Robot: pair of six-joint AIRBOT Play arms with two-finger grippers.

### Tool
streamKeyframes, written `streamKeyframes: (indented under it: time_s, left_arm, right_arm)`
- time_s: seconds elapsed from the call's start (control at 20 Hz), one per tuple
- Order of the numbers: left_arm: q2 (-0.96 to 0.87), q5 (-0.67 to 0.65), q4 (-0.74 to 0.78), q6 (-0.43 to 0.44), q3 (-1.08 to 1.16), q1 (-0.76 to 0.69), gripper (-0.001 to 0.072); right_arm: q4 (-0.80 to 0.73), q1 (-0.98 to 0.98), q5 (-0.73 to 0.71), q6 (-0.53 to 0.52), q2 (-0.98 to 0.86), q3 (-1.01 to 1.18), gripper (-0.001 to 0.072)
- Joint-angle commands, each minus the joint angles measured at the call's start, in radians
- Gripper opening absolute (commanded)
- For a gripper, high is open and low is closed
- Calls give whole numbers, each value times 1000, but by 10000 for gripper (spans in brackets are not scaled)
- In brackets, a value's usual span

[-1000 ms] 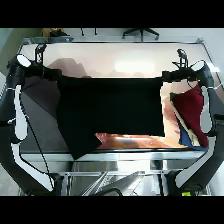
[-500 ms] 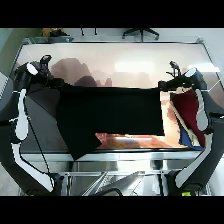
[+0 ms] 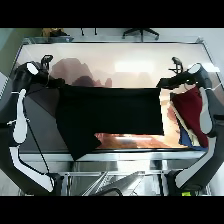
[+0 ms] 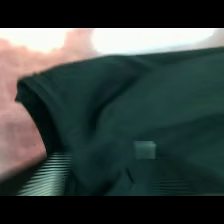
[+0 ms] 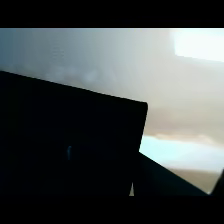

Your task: Fold the shirts.

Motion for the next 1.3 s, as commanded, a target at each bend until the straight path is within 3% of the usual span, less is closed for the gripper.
streamKeyframes:
  time_s: [0.0, 0.15, 0.3, 0.5, 0.7, 0.85, 1.1, 1.2, 1.25]
  left_arm:
    - [63, -108, 1, -6, -2, 6, 689]
    - [82, -297, -4, -71, -13, 48, 689]
    - [151, -419, -12, -106, -206, 107, 688]
    - [334, -333, -12, -105, -594, 176, 689]
    - [475, -257, -48, -103, -867, 227, 689]
    - [534, -193, -157, -84, -976, 247, 689]
    - [540, -120, -215, -79, -1092, 240, 688]
    - [540, -53, -248, -77, -1119, 215, 688]
    - [540, -21, -256, -78, -1126, 192, 688]
  right_arm:
    - [-72, -45, 117, 55, 92, -1, 435]
    - [-69, -110, 294, 66, 145, -62, 434]
    - [-67, -162, 320, 69, 267, -307, 433]
    - [-58, -215, 230, 61, 459, -695, 434]
    - [18, -214, 120, 4, 518, -962, 433]
    - [51, -214, 28, -37, 492, -1046, 432]
    - [174, -214, 23, -117, 441, -1049, 429]
    - [254, -213, 22, -173, 440, -1049, 264]
    - [282, -213, 22, -191, 440, -1049, 262]
